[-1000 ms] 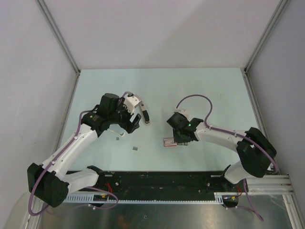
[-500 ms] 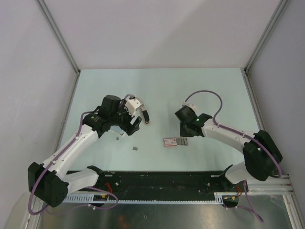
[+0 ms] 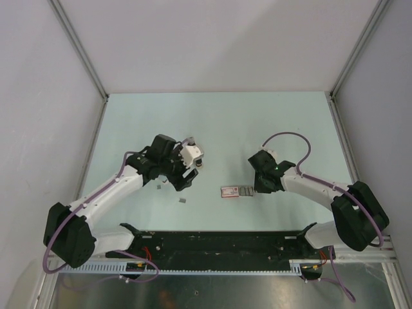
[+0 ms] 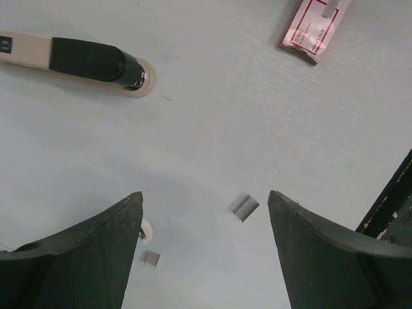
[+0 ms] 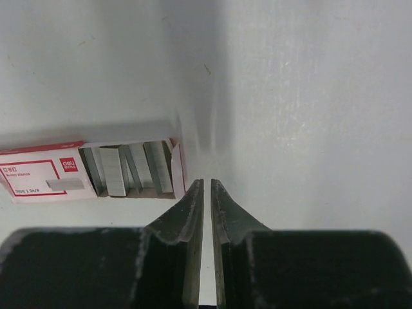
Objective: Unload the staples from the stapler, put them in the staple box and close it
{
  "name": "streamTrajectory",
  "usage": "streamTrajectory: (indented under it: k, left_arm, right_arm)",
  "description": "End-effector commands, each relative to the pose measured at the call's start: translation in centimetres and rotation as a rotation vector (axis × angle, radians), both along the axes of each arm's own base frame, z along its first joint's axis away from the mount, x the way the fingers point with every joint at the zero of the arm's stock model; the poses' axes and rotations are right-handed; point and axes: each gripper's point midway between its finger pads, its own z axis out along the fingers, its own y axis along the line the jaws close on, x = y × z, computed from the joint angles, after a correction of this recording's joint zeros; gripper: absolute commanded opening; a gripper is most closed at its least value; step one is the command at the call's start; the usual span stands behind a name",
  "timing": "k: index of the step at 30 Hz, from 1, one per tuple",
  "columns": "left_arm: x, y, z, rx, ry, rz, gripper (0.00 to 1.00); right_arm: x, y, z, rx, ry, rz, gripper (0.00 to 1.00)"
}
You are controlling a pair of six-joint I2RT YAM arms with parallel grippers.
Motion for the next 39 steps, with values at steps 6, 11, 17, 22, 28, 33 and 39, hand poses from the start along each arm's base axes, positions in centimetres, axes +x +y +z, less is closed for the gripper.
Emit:
streamTrajectory:
  k: [6,11,17,22,28,33,39]
  left_arm:
    - [0.4,-2.3,-0.9,0.037,-0.017,-0.100,0.82]
    - [0.8,-3.0,-1.4,0.052,-0.019,-0.118,0.82]
    - [0.9,-3.4,-2.3,0.071,-0.010,-0.133,0.82]
    - [1.1,-3.7,-3.1,0.087,-0.005,-0.143,0.82]
    - [1.4,-4.5,-3.6,0.092,-0.005,-0.157,0.81]
    - [1.8,-5.8,-4.6,0.115,-0.001,-0.181,0.81]
    - [1.6,-7.2,-6.2,0.142,0.012,-0.215,0.81]
  right_arm:
    - [0.9,1.6,-0.9,0.057,-0.007,0.015,0.12]
    - [0.9,2.0,-1.3,0.064,0.002,0.027,0.11]
    - [1.0,2.4,-1.0,0.080,-0.009,0.037,0.10]
    - [0.8,2.3,-0.6,0.081,-0.012,0.042,0.10]
    - [1.1,1.2,0.3,0.056,-0.041,0.029,0.12]
    - [1.3,2.0,0.8,0.092,-0.058,0.035,0.12]
    - [0.7,3.3,-0.4,0.092,-0.029,0.068,0.12]
